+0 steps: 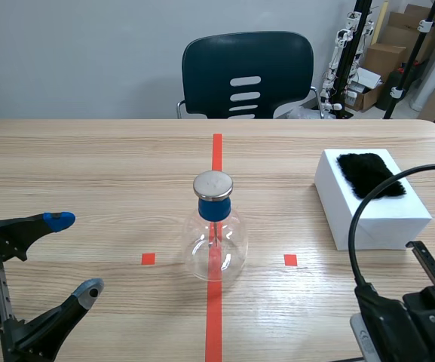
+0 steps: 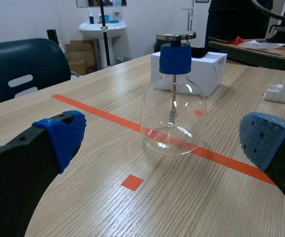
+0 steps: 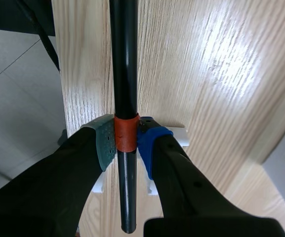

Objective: Do the electroscope experiment. pick up the black charging rod

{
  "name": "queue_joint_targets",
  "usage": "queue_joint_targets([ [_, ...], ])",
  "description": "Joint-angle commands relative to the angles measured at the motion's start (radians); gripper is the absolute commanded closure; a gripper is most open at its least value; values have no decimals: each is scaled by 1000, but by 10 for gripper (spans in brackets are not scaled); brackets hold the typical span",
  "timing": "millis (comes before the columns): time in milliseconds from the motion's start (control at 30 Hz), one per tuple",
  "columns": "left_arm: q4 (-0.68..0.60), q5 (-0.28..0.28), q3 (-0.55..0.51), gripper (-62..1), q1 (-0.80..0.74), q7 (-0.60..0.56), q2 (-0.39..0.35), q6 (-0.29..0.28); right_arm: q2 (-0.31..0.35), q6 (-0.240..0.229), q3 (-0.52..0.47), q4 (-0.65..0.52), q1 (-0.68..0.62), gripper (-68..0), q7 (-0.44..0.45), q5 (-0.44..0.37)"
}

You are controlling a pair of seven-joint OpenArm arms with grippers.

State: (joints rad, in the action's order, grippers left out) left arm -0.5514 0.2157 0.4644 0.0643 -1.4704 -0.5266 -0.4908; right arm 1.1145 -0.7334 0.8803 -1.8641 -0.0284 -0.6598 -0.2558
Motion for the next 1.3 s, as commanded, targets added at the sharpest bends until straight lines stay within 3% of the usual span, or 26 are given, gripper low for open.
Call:
queue_joint_targets([
  [0,-11,-13,-3,-623,5,-14,-6,2,59,29,-5,-42,11,-7,27,-7],
  [133,-11,-13,-3,-623,5,-14,-6,2,185,130,-5,-130,11,-7,149,-13],
  [200,-11,-13,-3,-623,5,-14,-6,2,257,209,-5,-173,8,-7,221,-14],
  [367,-11,-13,-3,-623,5,-14,-6,2,409,429,-5,-251,6,-7,370,-11],
  [433,-11,-13,-3,-623,5,-14,-6,2,453,546,-4,-277,6,-6,403,3],
  [500,-11,-13,-3,-623,5,-14,-6,2,483,622,-4,-296,6,-6,423,18],
  [833,-11,-13,-3,-623,5,-14,-6,2,511,780,-4,-359,6,-6,361,206],
  [933,-11,-13,-3,-623,5,-14,-6,2,511,804,-4,-363,6,-6,359,249],
  [1167,-11,-13,-3,-623,5,-15,-6,2,511,896,-4,-379,6,-6,353,253],
  [1267,-11,-13,-3,-623,5,-15,-6,2,511,906,-4,-379,7,-6,360,253],
])
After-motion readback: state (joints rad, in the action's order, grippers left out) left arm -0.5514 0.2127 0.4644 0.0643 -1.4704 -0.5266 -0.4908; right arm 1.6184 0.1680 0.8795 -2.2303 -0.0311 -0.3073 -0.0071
